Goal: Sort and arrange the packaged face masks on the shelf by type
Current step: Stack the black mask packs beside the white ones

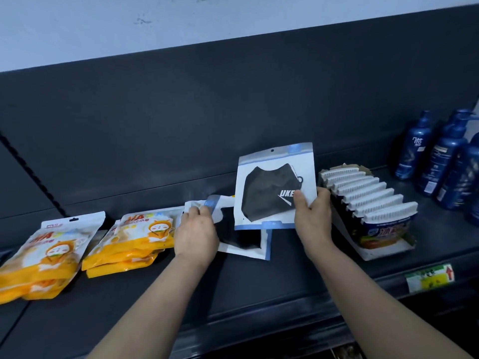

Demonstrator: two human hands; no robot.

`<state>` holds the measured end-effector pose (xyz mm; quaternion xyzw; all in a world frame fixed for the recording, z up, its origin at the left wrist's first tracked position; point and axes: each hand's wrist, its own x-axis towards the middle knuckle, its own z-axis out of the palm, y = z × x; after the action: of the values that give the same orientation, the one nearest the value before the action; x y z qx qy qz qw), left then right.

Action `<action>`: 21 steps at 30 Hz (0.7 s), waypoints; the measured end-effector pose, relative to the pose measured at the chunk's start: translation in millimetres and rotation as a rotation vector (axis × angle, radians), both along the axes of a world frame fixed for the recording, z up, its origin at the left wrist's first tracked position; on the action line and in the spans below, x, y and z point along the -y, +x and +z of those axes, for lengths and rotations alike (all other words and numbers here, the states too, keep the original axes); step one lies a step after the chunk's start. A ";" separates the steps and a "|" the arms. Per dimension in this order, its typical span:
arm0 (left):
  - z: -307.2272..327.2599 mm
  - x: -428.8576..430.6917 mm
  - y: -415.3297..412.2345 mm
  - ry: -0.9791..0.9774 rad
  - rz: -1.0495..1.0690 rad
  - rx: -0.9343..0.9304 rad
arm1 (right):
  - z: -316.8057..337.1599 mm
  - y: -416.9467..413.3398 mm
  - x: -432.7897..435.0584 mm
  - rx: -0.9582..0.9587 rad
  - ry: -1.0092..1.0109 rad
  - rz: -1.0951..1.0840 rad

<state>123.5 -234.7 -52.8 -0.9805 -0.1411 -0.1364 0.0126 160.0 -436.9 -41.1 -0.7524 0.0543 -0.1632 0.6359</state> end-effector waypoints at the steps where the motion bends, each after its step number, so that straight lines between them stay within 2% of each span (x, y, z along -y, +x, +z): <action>1: 0.2 -1.4 -4.4 -0.079 0.039 0.005 | -2.6 1.4 -2.8 -0.023 0.026 0.009; 3: -0.7 -5.3 -12.6 -0.189 0.105 -0.019 | -7.7 2.6 -9.8 -0.058 0.032 0.034; 6: -6.2 -9.5 -22.4 -0.381 0.172 -0.116 | -14.1 4.0 -21.4 -0.104 -0.070 0.067; 7: -8.9 -9.6 -24.8 -0.540 0.193 -0.099 | -16.6 4.6 -25.6 -0.122 -0.108 0.086; 10: -12.2 -6.1 -26.3 -1.177 0.268 0.061 | -24.5 6.3 -35.2 -0.176 -0.183 0.129; 11: -12.5 -3.2 -25.4 -1.302 0.285 0.113 | -27.0 7.0 -36.1 -0.195 -0.194 0.130; 14: -17.0 4.0 -19.8 -1.484 0.324 0.350 | -30.6 9.6 -36.3 -0.238 -0.171 0.126; 17: -16.3 11.3 -11.1 -1.729 0.359 0.548 | -26.6 13.1 -28.4 -0.197 -0.098 0.082; 19: -9.3 19.6 -4.5 -1.901 0.328 0.509 | -20.7 14.6 -19.1 -0.124 -0.064 0.029; 21: -6.3 27.9 0.7 -1.946 0.309 0.390 | -13.2 13.1 -9.8 -0.031 -0.031 -0.008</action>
<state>124.2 -262.6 -59.1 -0.4959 -0.3167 -0.1167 -0.8001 173.1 -427.1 -54.3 -0.7645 0.0645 -0.1549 0.6224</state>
